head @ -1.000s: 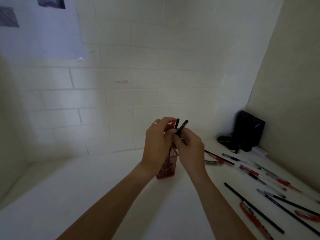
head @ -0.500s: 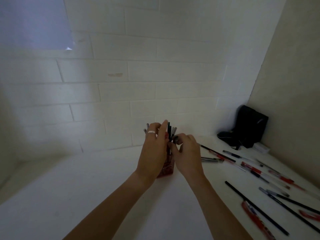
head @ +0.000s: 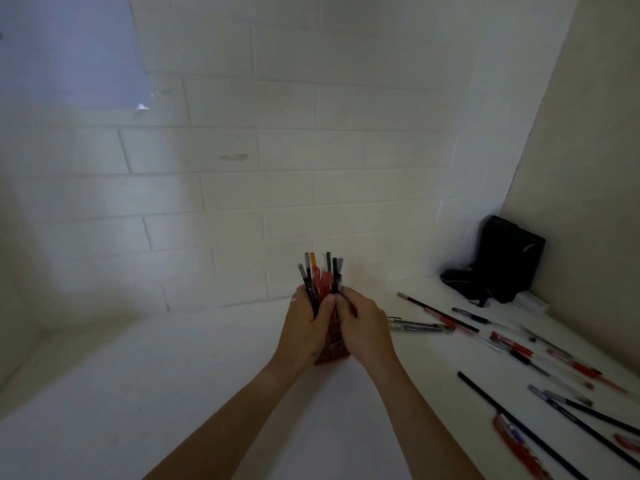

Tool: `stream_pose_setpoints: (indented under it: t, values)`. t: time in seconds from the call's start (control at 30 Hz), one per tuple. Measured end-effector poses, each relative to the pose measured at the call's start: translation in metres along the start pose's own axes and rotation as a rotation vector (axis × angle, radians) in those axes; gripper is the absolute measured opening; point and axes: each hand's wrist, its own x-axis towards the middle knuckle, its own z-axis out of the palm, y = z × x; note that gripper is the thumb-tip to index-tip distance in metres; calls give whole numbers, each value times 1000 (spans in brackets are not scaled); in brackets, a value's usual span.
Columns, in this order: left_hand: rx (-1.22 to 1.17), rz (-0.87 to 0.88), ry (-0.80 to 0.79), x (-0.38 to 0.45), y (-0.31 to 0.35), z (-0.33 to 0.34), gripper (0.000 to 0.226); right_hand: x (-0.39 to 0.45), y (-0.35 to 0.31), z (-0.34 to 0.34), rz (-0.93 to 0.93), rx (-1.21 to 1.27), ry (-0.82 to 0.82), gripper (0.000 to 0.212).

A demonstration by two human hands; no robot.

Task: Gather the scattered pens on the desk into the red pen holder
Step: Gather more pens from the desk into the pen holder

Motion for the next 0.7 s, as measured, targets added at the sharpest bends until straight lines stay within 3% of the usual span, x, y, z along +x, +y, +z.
stream_pose_setpoints:
  t: [0.13, 0.37, 0.5, 0.6, 0.7]
  values:
    - [26, 59, -7, 5, -9, 1, 33, 0, 2, 5, -7, 18, 28, 26]
    - [106, -3, 83, -1, -5, 0, 47, -10, -8, -3, 5, 90, 54, 27]
    - [232, -5, 188, -36, 18, 4, 76, -24, -5, -13, 4, 35, 49, 30]
    - [318, 65, 300, -65, 28, 14, 78, -38, 4, -23, 50, -31, 38, 40]
    - [420, 259, 366, -92, 32, 29, 69, -53, 21, -46, 128, -208, 75, 32]
